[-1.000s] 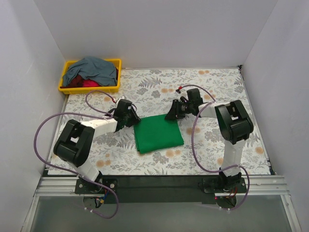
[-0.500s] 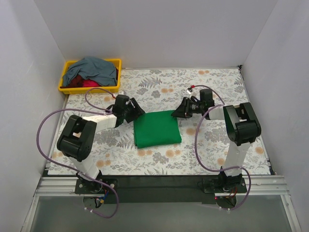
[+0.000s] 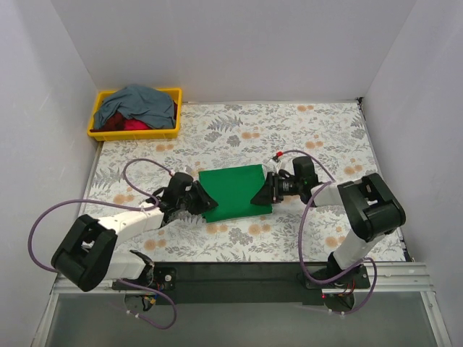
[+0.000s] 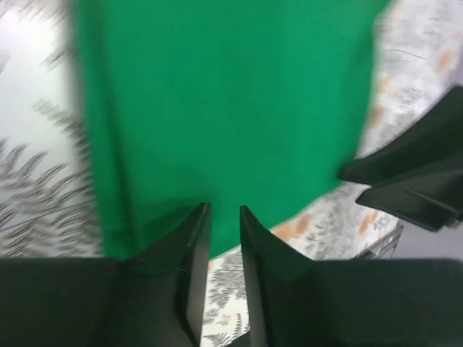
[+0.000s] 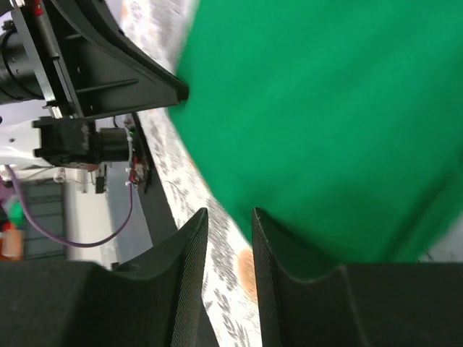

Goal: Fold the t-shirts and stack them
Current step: Fold the tshirt

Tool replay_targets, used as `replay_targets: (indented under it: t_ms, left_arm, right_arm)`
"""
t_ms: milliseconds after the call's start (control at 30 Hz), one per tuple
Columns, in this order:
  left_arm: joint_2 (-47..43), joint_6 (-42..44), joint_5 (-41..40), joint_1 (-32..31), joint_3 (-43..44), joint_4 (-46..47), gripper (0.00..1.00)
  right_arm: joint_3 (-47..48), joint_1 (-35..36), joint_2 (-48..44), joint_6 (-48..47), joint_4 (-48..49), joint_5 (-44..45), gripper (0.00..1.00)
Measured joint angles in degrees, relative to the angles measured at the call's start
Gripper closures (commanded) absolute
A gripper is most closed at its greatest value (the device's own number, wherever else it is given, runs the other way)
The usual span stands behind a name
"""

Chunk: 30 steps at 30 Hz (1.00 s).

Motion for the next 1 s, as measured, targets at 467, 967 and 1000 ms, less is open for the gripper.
replay_targets:
  t_ms: [467,967,1000]
  left_arm:
    - [-2.19,-9.68,-2.14,0.39,-9.53,1.29,0.93]
    - [-13.22,-5.01,-8.39,0.39,-1.99,-12.83,0.84]
    - [-14.23,-4.76,-9.20,0.39,-1.79,-13.55,0.84]
  right_arm:
    - [-8.17,-5.68,5.81,2.10,9.03,-3.69,0.66]
    - [2.54,16.06,7.52,13.81,17.07,7.19,0.67]
    - [2.34,16.15,10.95,15.39,18.80,7.43,0.67]
